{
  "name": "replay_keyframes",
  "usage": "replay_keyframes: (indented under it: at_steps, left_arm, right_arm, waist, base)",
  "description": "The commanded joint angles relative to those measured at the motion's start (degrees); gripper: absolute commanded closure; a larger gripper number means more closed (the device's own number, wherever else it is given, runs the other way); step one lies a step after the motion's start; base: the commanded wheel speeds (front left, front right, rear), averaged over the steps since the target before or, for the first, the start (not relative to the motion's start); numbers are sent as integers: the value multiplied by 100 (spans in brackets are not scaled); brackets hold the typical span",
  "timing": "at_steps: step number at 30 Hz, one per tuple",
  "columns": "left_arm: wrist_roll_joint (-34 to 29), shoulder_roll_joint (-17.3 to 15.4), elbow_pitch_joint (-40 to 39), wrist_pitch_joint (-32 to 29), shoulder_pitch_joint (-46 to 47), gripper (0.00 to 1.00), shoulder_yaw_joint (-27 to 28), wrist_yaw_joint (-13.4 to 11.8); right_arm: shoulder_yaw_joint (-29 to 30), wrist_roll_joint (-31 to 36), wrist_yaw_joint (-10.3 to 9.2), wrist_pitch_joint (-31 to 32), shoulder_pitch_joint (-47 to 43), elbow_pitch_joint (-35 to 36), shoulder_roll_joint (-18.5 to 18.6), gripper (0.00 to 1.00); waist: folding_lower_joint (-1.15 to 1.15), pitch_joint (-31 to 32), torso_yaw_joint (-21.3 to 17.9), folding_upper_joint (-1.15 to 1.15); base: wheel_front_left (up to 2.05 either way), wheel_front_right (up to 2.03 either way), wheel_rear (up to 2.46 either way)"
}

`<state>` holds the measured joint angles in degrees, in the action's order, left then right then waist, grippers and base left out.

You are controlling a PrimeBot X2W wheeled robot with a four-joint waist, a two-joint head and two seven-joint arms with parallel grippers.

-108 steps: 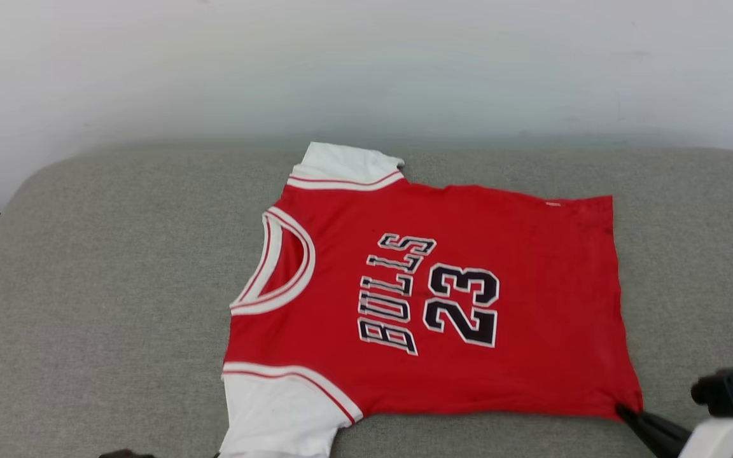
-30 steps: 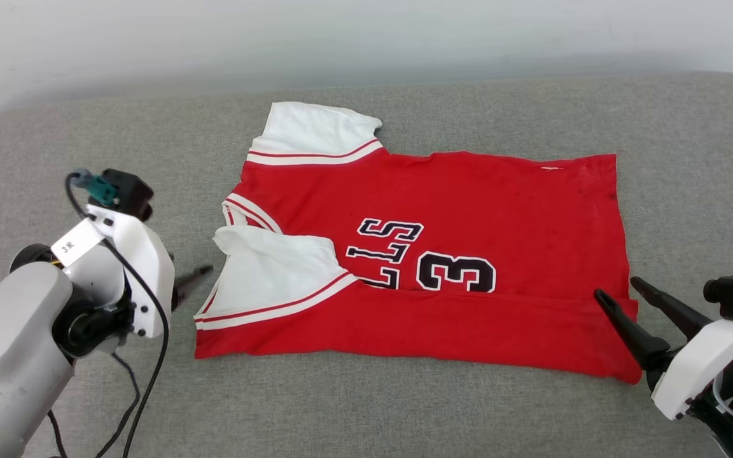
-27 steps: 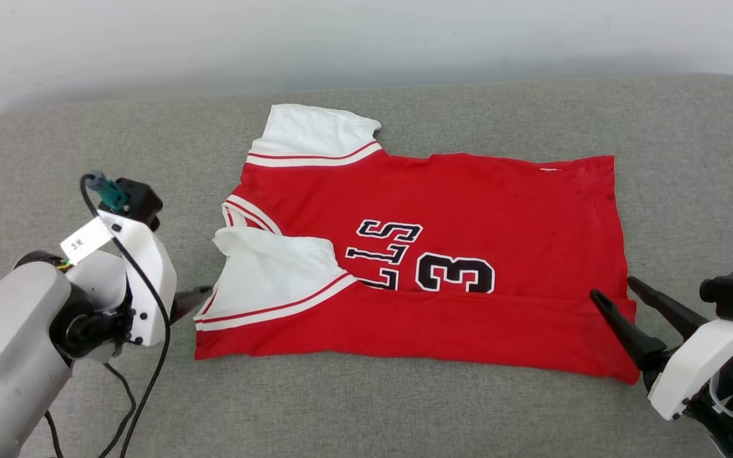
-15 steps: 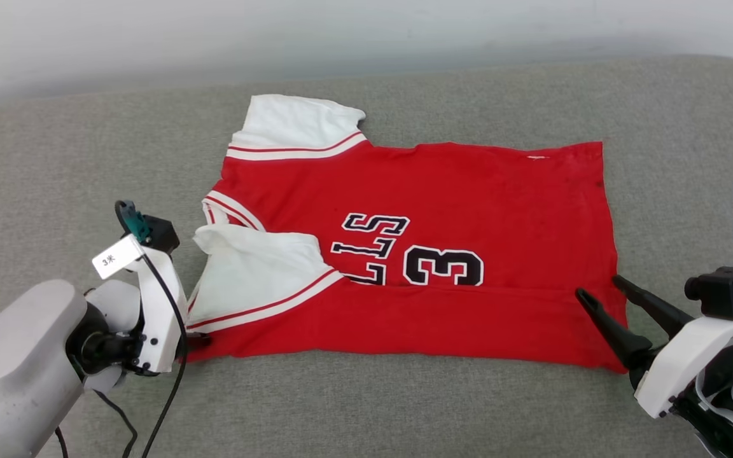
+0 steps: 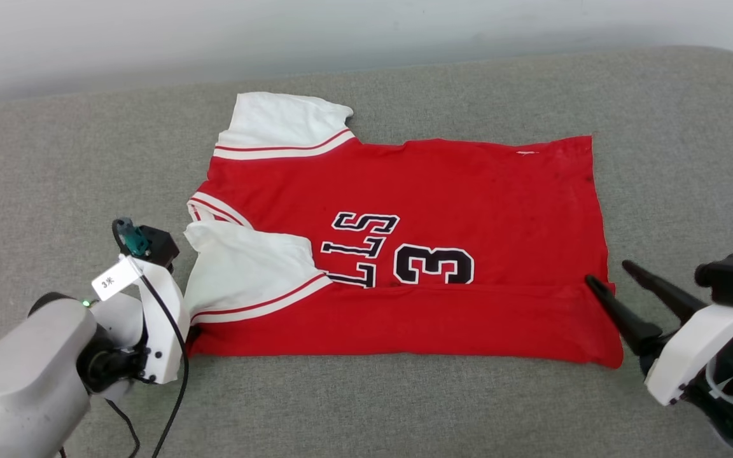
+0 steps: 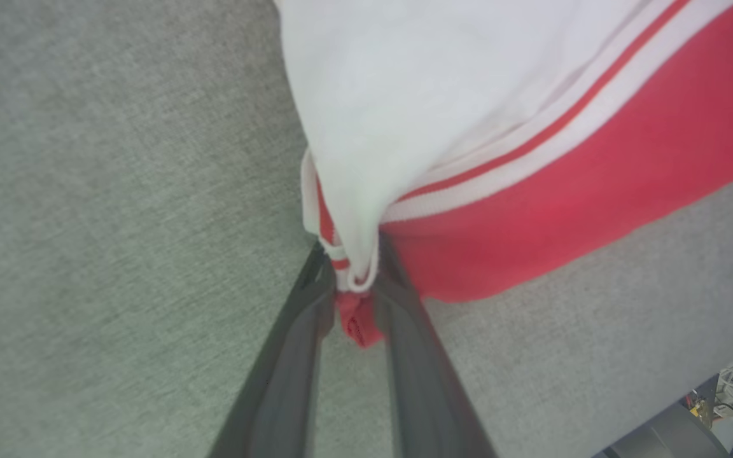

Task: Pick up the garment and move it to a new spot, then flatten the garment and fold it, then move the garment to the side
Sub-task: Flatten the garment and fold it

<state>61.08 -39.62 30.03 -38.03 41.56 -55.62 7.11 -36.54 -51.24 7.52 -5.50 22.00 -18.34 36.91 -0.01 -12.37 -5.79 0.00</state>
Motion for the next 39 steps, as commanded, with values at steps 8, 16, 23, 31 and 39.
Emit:
replay_keyframes:
  at_steps: [8,16,23,31,39]
  left_arm:
    - [-77,-43,-308,820,-198,100,-51,33]
    - [-238,-240,-759,1250,-77,100,-124,31]
    - [-356,-215,-1048,1315,30,100,-155,14]
    - [-485,-188,-1227,1299,187,100,-189,-22]
    - [-526,-182,-1245,1336,206,100,-216,-40]
  right_arm:
    - [322,349,-7,463,245,101,414,0]
    - [575,336,-7,2367,247,450,931,0]
    - [645,262,-7,3522,42,538,757,0]
    - [705,542,-6,3653,-97,-48,94,0]
    - [189,641,12,3630,-372,-732,-572,0]
  waist:
    - [1,274,126,0]
    - [1,375,274,0]
    - [1,292,387,0]
    - [1,63,474,0]
    - [1,-58,492,0]
  base:
    - [0,0,0]
    - [0,0,0]
    - [0,0,0]
    - [0,0,0]
    - [0,0,0]
